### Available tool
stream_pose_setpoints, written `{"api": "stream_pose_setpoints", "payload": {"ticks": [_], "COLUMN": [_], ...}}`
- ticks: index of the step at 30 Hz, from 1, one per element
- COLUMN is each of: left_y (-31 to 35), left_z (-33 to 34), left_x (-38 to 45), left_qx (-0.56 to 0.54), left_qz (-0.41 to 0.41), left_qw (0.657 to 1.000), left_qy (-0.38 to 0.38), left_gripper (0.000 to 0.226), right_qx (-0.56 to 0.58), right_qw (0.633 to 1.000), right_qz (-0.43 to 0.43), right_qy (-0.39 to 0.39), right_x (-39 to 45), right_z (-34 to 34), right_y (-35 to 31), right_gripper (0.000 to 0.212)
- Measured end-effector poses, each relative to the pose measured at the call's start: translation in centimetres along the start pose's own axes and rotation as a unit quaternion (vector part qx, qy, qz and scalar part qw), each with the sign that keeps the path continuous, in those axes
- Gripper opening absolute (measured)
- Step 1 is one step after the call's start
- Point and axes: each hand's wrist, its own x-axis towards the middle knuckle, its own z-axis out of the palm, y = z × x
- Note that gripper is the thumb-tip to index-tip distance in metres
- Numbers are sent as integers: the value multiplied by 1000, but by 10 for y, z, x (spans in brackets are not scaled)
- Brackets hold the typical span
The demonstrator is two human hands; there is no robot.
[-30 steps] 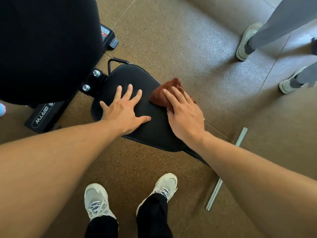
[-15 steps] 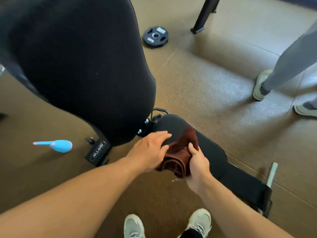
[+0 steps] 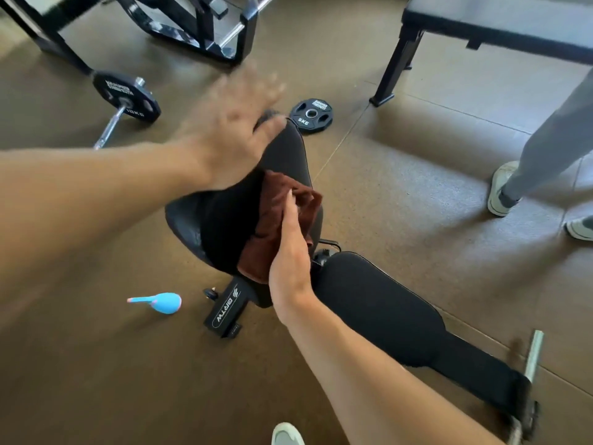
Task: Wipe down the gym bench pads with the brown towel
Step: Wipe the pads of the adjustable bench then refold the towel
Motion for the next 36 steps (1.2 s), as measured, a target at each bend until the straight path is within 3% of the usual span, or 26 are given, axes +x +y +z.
{"api": "stream_pose_setpoints", "payload": {"ticks": [2,4,9,13,15,18,24,28,32,36], "left_y": [-12,-15,-17,-16,-16,-18,-17,-19,-22,-21], "left_z": [10,15,13,11,10,13,14,16,18,18], "left_x": [4,6,7,18,24,26,28,31,35,36], "left_qx": [-70,-81,-57,-35,-74,-119,-159,-187,-183,-174], "left_qz": [-51,-47,4,98,83,65,-34,-53,-73,-75], "left_qw": [995,995,997,992,992,990,987,981,980,982], "left_qy": [-52,-45,-49,-66,-57,-40,6,4,-4,6], "left_gripper": [55,53,54,57,55,53,63,61,65,66], "right_qx": [-114,-208,-100,-108,-181,-264,-132,-141,-225,-196], "right_qw": [992,975,988,990,979,955,980,984,968,969], "right_qz": [-48,-52,29,-49,-92,-126,9,-55,-109,-95], "right_qy": [20,51,113,73,25,55,146,93,19,113], "right_x": [11,33,52,-9,-38,-18,80,22,-21,64], "right_z": [-5,-11,3,25,39,40,9,29,41,19], "right_y": [12,22,10,10,9,3,-35,-21,-15,-47], "right_gripper": [47,47,55,56,56,56,51,56,57,55]}}
